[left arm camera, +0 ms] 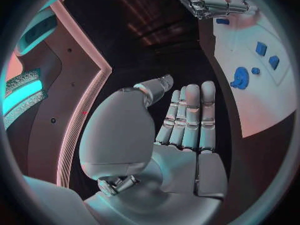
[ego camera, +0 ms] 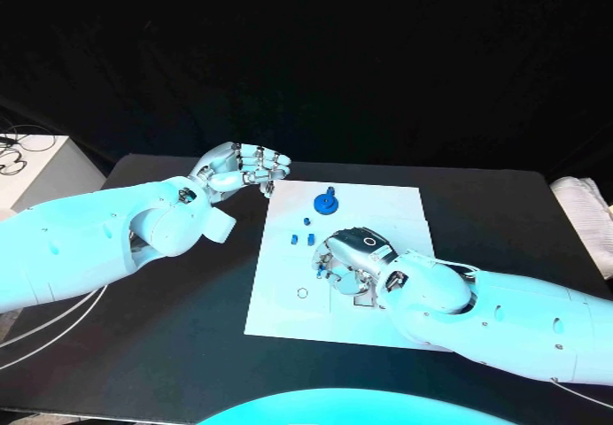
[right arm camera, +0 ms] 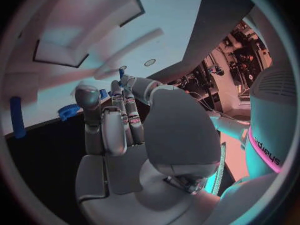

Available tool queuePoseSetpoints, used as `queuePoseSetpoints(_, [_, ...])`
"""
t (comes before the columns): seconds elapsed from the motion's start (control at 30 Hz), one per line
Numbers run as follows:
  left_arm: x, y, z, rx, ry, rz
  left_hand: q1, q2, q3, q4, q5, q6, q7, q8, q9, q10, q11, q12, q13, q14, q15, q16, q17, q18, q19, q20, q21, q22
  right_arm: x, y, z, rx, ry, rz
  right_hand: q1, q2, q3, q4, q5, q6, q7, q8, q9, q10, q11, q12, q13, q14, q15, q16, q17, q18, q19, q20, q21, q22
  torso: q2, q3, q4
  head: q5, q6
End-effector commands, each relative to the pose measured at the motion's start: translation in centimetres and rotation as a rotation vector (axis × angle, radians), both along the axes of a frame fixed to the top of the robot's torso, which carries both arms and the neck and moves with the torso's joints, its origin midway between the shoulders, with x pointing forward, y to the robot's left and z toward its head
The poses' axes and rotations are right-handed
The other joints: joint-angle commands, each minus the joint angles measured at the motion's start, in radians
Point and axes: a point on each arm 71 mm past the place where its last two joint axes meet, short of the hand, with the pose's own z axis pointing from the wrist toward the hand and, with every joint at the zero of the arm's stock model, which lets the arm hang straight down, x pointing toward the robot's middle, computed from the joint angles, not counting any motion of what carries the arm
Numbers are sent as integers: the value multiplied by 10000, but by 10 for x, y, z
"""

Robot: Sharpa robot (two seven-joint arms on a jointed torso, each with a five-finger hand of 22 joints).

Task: Assemble the parts on the task board

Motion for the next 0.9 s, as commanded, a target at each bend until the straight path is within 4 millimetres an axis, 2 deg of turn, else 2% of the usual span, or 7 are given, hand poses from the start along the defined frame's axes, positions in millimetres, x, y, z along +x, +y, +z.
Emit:
queuePoseSetpoints(0.03, [0, -1, 0, -46, -2, -25, -51, 55, -38, -3, 24, 18, 24, 4, 9, -61, 15, 42, 9, 48, 26, -59, -13, 70, 62, 29, -32, -9, -2, 1, -3, -217, 29, 134, 12, 142, 44, -8, 31, -22, 66, 37, 9, 390, -330, 35, 76, 425, -67, 36, 9, -92, 74, 1, 23, 9, -6, -4, 1, 17, -19])
queuePoseSetpoints(0.9, [1, 2, 0, 26, 50, 24, -49, 59, -54, 0, 25, 27, 26, 11, 15, -83, 18, 50, 9, 48, 28, -63, -18, 70, 70, 32, -49, -22, -2, 1, -7, -629, 160, 84, -17, 140, 47, -27, 35, -19, 66, 48, 31, 411, -330, 20, 80, 428, -64, 51, 14, -94, 71, 8, 54, 49, -2, -7, -3, 17, -23])
